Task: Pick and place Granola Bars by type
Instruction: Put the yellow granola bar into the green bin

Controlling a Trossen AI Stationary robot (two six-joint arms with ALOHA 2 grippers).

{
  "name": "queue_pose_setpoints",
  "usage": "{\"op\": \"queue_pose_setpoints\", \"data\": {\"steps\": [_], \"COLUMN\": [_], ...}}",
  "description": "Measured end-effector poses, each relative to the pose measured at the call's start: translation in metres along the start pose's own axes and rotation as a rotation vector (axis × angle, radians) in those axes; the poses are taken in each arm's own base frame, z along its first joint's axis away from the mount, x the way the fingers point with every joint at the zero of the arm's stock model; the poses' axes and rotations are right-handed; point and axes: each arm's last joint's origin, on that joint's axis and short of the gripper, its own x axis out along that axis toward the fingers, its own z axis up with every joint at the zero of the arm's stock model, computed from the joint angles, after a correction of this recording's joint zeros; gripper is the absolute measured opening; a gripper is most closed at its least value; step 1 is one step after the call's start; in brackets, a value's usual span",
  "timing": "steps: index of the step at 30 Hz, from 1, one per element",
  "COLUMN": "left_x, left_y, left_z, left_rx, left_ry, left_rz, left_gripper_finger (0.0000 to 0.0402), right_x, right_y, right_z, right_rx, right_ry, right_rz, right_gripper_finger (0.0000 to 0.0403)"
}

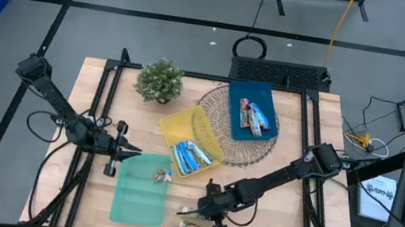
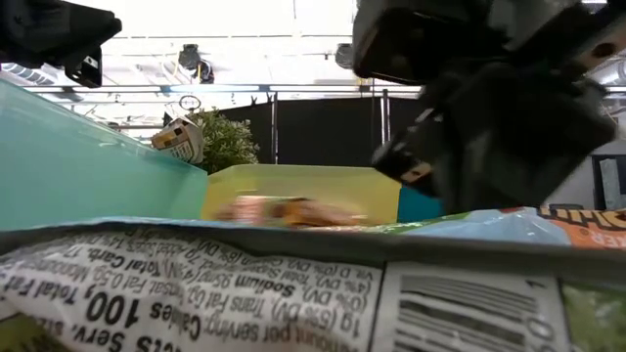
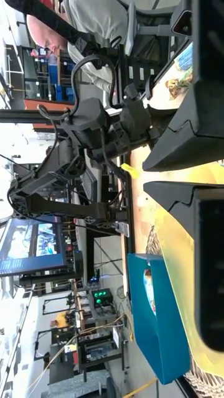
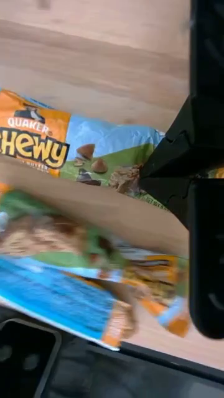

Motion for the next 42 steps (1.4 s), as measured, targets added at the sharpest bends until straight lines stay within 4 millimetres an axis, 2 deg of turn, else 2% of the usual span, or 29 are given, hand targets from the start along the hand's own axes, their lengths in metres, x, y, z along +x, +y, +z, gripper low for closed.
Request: {"op": "queue_pose_setpoints", "data": {"steps": [8, 11, 17, 20, 27, 32, 36, 42], "left_x": [0.0, 0.0, 0.0, 0.0, 0.0, 0.0, 0.0, 0.0], "left_y": [0.0, 0.0, 0.0, 0.0, 0.0, 0.0, 0.0, 0.0], "left_z": [-0.001, -0.001, -0.001, -0.001, -0.001, -0.001, -0.001, -0.001], "left_rx": [0.006, 0.006, 0.005, 0.004, 0.004, 0.004, 0.004, 0.004], "left_ry": [0.009, 0.01, 0.01, 0.01, 0.01, 0.01, 0.01, 0.01], "left_rz": [-0.001, -0.002, -0.002, -0.002, -0.002, -0.002, -0.002, -0.003], "left_gripper_finger": [0.004, 0.004, 0.004, 0.004, 0.004, 0.004, 0.004, 0.004], "right_x": [-0.023, -0.034, -0.041, -0.043, -0.043, -0.044, -0.044, -0.046], "right_y": [0.004, 0.006, 0.009, 0.01, 0.009, 0.006, 0.002, -0.008], "right_z": [-0.017, -0.016, -0.01, -0.009, -0.007, -0.002, -0.001, 0.002], "right_rx": [0.089, 0.089, 0.083, 0.084, 0.09, 0.096, 0.105, 0.09], "right_ry": [0.115, 0.08, 0.003, -0.006, -0.019, -0.052, -0.057, -0.078], "right_rz": [-0.192, -0.248, -0.214, -0.206, -0.203, -0.196, -0.2, -0.291], "right_gripper_finger": [0.0, 0.0, 0.001, 0.0043, 0.0163, 0.0227, 0.0251, 0.0248]}}
